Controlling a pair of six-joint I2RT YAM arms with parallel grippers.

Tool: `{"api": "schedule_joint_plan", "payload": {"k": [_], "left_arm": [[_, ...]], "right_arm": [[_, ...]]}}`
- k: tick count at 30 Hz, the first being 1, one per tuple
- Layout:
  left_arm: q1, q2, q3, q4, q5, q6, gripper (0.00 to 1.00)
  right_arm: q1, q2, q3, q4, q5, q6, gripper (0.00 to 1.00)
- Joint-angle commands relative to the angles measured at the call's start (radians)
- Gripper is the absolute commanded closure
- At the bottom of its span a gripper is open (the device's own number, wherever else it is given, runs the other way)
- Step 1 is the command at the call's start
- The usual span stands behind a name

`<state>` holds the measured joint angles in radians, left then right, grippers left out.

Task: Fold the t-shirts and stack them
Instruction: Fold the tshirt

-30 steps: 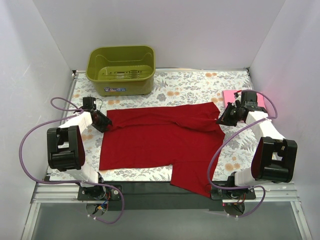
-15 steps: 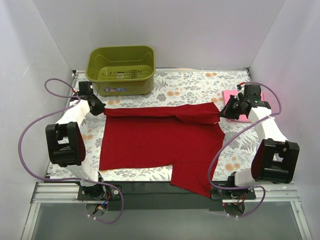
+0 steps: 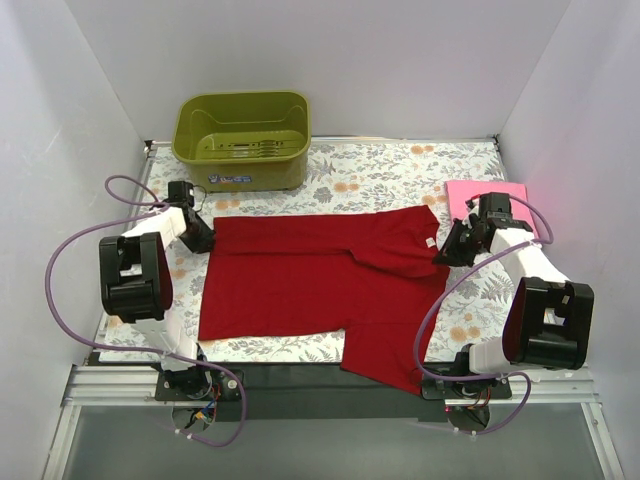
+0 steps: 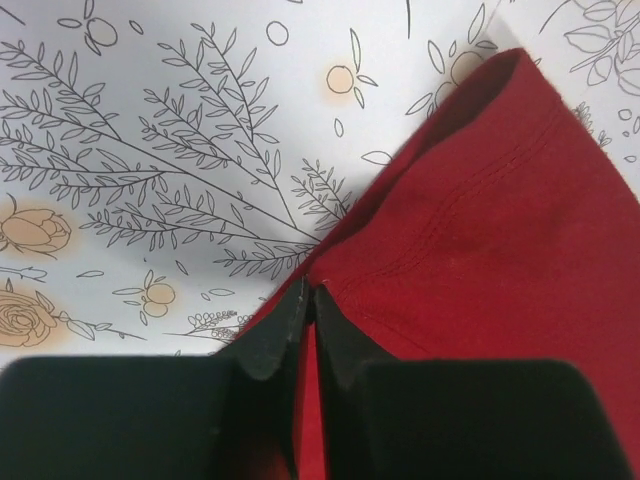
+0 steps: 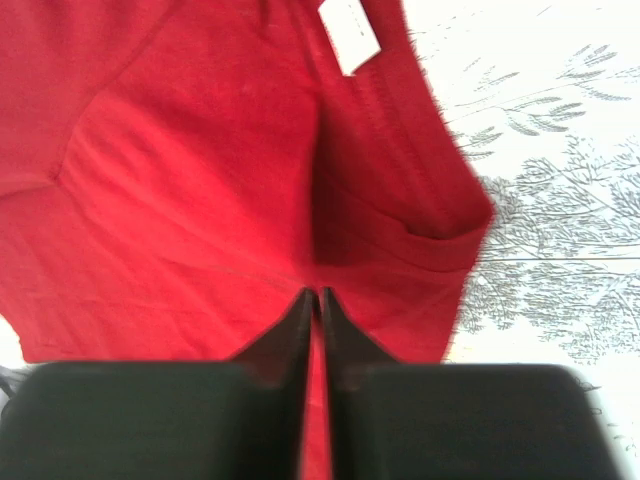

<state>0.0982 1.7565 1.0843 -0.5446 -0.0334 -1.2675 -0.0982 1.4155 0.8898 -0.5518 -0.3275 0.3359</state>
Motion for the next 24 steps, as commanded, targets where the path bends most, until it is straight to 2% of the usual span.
{"api": "schedule_joint_plan", "payload": {"k": [1, 2, 3, 4, 6, 7, 8, 10, 15, 18, 24], "left_arm": [[0.0, -0.022, 0.005, 0.006, -0.01, 0.003, 0.9], [0.001, -0.025, 0.006, 0.003, -0.014, 0.005, 0.86], [0.001, -0.041, 0.014, -0.001, -0.016, 0.005, 0.75], [0.003, -0.052, 0.017, -0.011, -0.017, 0.005, 0.7], [0.0, -0.095, 0.025, -0.023, -0.013, 0.01, 0.59], [0.0, -0.116, 0.031, -0.028, -0.01, 0.011, 0.41], [-0.006, -0.136, 0.032, -0.026, -0.008, 0.011, 0.33], [-0.015, -0.183, 0.042, -0.017, -0.002, 0.014, 0.27], [-0.046, -0.172, 0.08, 0.024, 0.032, 0.01, 0.29], [-0.055, -0.103, 0.112, 0.069, 0.067, -0.004, 0.36], [-0.057, 0.056, 0.176, 0.147, 0.098, -0.076, 0.49]], "right_arm": [[-0.008, -0.006, 0.011, 0.012, 0.054, -0.023, 0.83], [-0.008, -0.01, 0.015, 0.012, 0.064, -0.023, 0.8], [-0.008, -0.015, 0.021, 0.01, 0.074, -0.026, 0.77], [-0.006, -0.024, 0.027, 0.013, 0.076, -0.028, 0.71], [-0.003, -0.038, 0.054, 0.035, 0.074, -0.034, 0.69], [0.006, -0.047, 0.066, 0.045, 0.076, -0.035, 0.69], [0.012, -0.049, 0.078, 0.058, 0.074, -0.037, 0.69], [0.028, -0.03, 0.116, 0.119, 0.038, -0.032, 0.69], [0.052, 0.085, 0.204, 0.297, -0.04, 0.028, 0.71], [0.063, 0.184, 0.257, 0.403, -0.059, 0.045, 0.72], [0.063, 0.41, 0.399, 0.504, -0.11, 0.049, 0.76]]}}
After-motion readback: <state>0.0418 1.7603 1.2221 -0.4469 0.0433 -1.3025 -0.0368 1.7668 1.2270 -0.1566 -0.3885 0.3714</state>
